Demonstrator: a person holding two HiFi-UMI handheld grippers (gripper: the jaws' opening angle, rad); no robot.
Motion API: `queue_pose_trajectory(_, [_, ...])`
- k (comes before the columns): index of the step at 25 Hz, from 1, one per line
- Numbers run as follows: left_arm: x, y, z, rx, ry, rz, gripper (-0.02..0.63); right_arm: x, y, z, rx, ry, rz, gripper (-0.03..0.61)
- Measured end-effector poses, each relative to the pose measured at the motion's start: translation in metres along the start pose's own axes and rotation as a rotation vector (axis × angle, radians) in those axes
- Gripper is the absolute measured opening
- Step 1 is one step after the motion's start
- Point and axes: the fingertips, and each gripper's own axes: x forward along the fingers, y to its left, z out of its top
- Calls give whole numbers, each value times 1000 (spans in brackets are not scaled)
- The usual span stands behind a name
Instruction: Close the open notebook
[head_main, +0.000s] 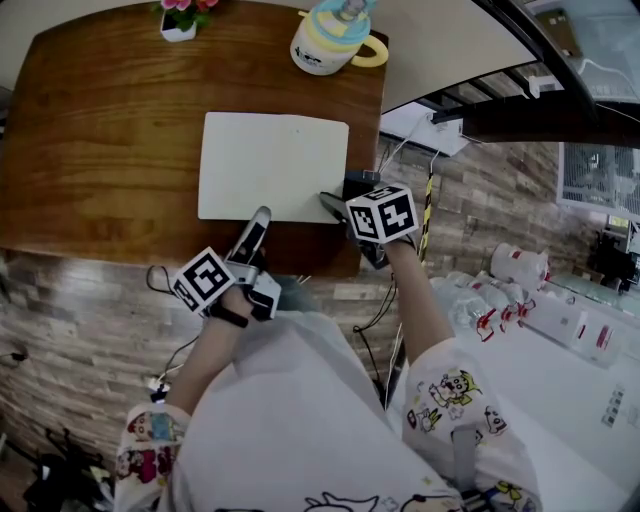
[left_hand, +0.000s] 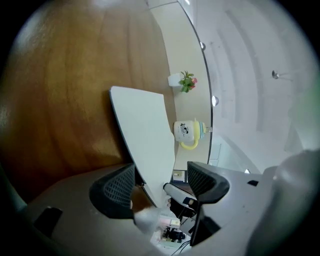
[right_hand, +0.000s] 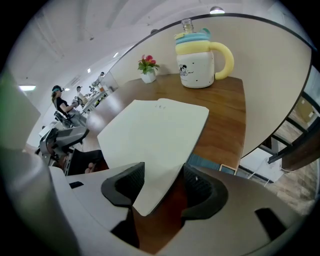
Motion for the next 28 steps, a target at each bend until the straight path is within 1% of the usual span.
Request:
queue_pose_trajectory(3, [-3,0,7,16,-5,-2,304,0,0,0,-6,9,4,235])
queue_pose_trajectory(8, [-10,3,19,66,-11,20,304,0,-1,0,-11,16,12,232])
queue_pose_trajectory(11, [-15,3,29,132,-14,34,304,0,-1,0,-13,18,14,230])
queue_pose_trajectory(15, [-25,3,57,226,-81,59,304,0,-1,0,-16,24,16,230])
queue_pose_trajectory(17, [-28,5,71,259,-91,72,304,1,-1,0,-16,23,18,229])
queue_pose_trajectory(18, [-29,7,75,264,-87,78,302,1,-1,-1,-14,22,19,229])
queue_pose_trajectory(22, [-28,13,82,240,-77,100,292,1,0,0,-9,19,14,229])
queue_pose_trajectory(23, [-28,14,83,241,-79,106,274,1,0,0,-7,18,13,229])
queue_pose_trajectory(25, [-28,16,87,259,-80,129,174,1,0,0,-4,14,13,229])
queue_pose_trajectory(28, [-26,17,91,298,-70,151,59,0,0,0,0,6,10,230])
